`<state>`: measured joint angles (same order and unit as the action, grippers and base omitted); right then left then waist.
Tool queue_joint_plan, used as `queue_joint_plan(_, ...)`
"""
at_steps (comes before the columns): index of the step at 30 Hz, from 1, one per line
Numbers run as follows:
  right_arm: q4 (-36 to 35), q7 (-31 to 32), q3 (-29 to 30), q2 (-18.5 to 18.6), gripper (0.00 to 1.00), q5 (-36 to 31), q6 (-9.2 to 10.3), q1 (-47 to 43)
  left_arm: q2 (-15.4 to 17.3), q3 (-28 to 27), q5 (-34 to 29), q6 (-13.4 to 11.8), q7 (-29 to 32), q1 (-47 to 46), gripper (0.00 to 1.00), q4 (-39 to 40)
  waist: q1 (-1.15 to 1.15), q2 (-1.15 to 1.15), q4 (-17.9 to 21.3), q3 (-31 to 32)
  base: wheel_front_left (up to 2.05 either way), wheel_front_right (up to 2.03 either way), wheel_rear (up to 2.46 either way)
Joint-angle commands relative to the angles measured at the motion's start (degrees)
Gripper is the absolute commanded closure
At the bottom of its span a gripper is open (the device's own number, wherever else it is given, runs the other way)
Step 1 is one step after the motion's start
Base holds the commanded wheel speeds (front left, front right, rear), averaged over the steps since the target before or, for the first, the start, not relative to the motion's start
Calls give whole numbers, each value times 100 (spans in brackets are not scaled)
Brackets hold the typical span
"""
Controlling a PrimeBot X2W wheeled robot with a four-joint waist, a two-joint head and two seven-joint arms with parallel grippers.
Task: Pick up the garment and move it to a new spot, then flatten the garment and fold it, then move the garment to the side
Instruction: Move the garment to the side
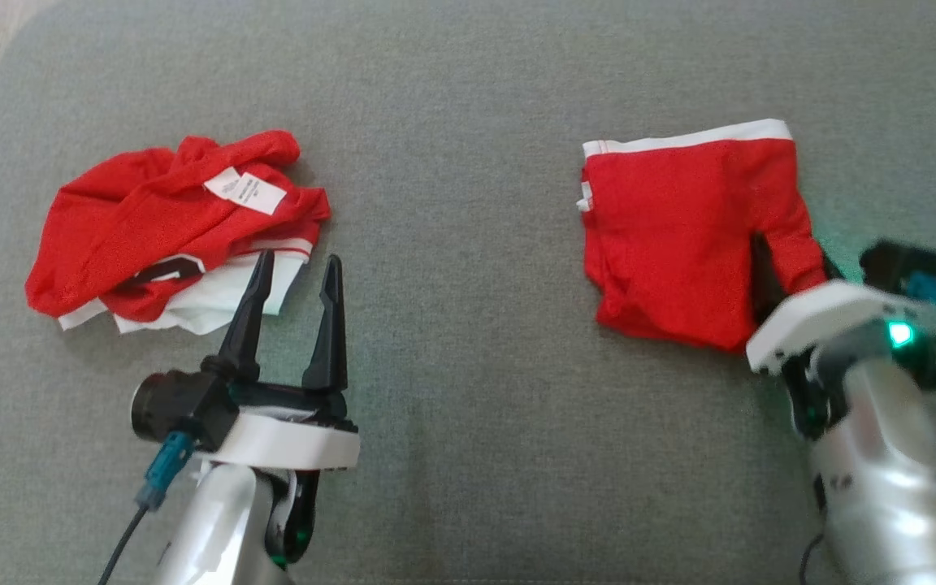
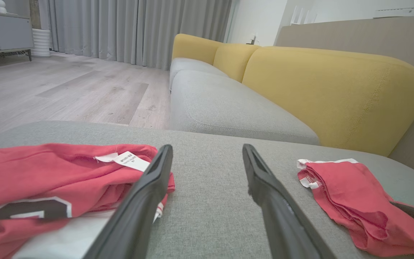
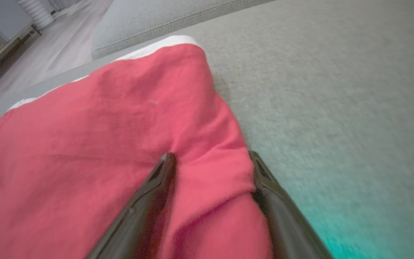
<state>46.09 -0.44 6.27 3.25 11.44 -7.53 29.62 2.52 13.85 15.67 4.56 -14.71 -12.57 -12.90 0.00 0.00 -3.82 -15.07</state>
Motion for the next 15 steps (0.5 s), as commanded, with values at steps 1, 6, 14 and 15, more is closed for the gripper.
queue_joint_plan(1,65,121,-238,-37,0,-108,4,128,36,-123,35,2,-29,-217,0,149,0,0,-32,-43,0,0,0)
queue_joint_plan(6,288,53,-669,-37,100,-502,4,330,36,-171,21,-8,-29,-251,0,122,0,0,16,-47,0,0,0)
queue_joint_plan(14,23,-128,-1350,421,100,-1008,4,548,36,-264,0,-15,-29,-184,0,109,0,0,267,165,0,0,0)
queue_joint_plan(15,-36,-89,-1447,571,100,-1029,4,570,36,-278,-2,-13,-29,-180,0,118,0,0,292,172,0,0,0)
